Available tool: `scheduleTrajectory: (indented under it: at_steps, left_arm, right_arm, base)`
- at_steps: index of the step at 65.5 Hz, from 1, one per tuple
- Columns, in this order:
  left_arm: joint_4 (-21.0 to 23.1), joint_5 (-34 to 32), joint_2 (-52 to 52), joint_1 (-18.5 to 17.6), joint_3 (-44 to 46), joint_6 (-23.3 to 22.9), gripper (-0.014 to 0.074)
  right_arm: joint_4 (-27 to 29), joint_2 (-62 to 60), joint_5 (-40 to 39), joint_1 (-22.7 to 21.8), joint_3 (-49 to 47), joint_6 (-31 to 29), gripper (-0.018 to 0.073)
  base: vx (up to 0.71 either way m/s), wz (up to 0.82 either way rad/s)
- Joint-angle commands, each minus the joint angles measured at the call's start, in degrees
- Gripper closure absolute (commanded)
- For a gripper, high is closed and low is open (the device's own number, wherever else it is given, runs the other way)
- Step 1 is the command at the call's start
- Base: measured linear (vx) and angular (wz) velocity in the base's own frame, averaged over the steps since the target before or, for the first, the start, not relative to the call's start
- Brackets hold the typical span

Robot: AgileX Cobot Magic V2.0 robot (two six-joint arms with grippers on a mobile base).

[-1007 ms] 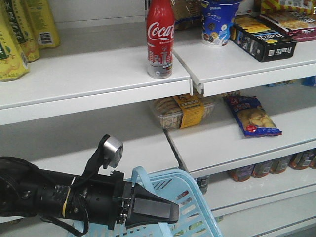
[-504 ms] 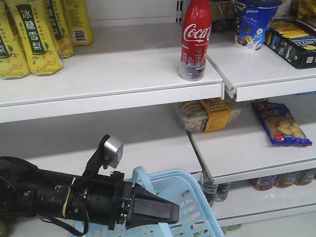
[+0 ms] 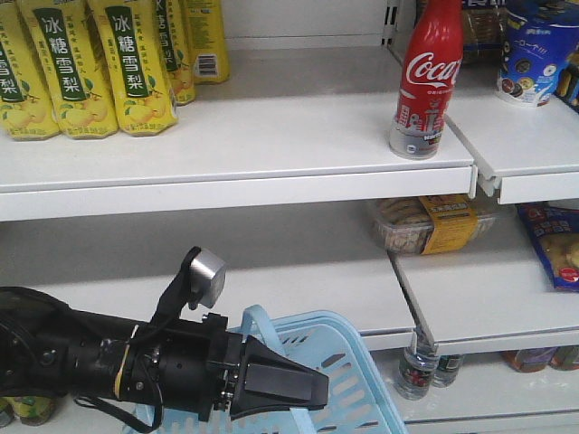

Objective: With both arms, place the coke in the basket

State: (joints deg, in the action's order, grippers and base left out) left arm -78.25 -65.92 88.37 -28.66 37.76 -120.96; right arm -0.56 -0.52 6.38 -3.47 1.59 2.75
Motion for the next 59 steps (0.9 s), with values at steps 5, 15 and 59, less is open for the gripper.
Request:
scheduleTrajectory:
  at_steps: [5,15,59]
  left_arm:
    - [3.6,-13.0,-2.0,-0.3,1.2,-0.3,0.0603]
    - [3.6,-13.0,-2.0,-0.3,1.2,-0.3,0.0603]
    - [3.6,-13.0,-2.0,-0.3,1.2,-0.3,0.0603]
  right_arm:
    - [-0.6,-1.1,-4.4,-0.4,0.9,-0.1,0.0564]
    - [-0.6,-1.1,-4.4,-0.4,0.9,-0.1,0.0564]
    - [-0.6,-1.1,-4.4,-0.4,0.9,-0.1,0.0564]
  base:
    - [0.02,0.14]
    - [0.02,0.12]
    - [0.02,0.07]
